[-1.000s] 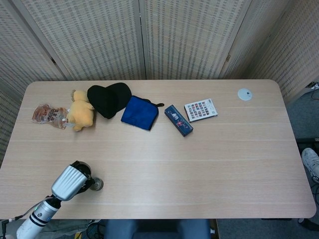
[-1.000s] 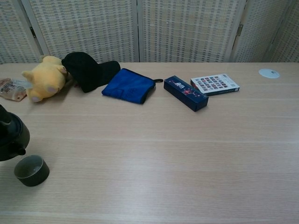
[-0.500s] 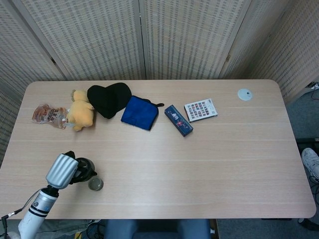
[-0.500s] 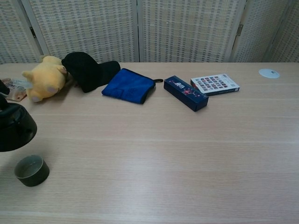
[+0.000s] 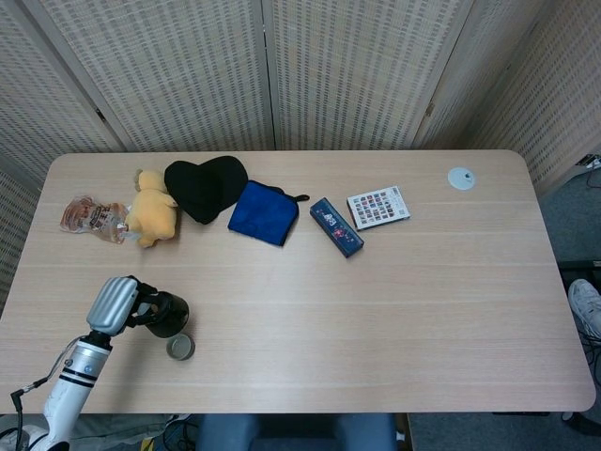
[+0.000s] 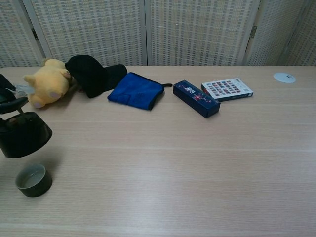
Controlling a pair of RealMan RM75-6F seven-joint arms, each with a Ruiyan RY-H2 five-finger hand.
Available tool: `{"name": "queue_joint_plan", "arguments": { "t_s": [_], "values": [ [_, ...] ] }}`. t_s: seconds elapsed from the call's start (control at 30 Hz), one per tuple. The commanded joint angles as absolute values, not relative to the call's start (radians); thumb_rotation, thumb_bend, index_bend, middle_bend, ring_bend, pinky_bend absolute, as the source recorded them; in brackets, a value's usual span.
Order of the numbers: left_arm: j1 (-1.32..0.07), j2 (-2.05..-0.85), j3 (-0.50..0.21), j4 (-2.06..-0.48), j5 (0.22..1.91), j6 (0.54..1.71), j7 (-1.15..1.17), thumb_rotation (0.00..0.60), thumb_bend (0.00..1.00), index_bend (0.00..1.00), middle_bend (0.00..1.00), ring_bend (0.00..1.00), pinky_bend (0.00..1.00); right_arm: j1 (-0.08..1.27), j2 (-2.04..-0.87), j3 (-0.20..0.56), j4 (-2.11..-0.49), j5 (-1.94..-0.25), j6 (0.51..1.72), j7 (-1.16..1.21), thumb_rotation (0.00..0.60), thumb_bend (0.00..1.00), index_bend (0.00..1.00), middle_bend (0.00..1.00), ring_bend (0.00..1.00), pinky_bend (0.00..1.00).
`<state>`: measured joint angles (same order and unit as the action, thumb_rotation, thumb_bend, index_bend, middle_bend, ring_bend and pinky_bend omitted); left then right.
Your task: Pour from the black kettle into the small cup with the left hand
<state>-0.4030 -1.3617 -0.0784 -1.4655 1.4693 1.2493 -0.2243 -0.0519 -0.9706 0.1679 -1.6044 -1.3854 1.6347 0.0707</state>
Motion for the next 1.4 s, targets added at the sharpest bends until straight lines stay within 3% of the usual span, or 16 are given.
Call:
{"name": "queue_joint_plan", "arguments": {
  "t_s": [0.03,0.3,0.53,1.4],
  "values": [
    [-0.411,-1.37,-0.091,-1.452,1.44,1.223,-0.25,0.406,0.4,1.0,1.0,1.0,0.58,-0.051,-0.972,0.168,-1.602,-1.384,1.632,0.072,0.6,0.13,0.22,0.24,0.12,0.0],
    [-0.424,-1.394,-0.117,-1.397,1.381,1.178,-0.26,0.345,0.3,1.0,1.0,1.0,0.58,-0.043,-0.976,0.171,-1.594,-1.379,1.618,0.073,0.6,0.13,0.22,0.24,0.12,0.0],
    [-0.437,-1.424,-0.127,-1.331,1.362,1.159,-0.228,0.252,0.25,1.0,1.0,1.0,0.58,-0.035,-0.982,0.173,-1.583,-1.373,1.602,0.077,0.6,0.13,0.22,0.24,0.12,0.0],
    [-0.464,-1.519,-0.1,-1.125,1.403,1.156,-0.132,0.228,0.24,1.0,1.0,0.96,0.57,-0.027,-0.996,0.174,-1.548,-1.355,1.577,0.095,0.6,0.13,0.22,0.24,0.12,0.0]
  ]
}}
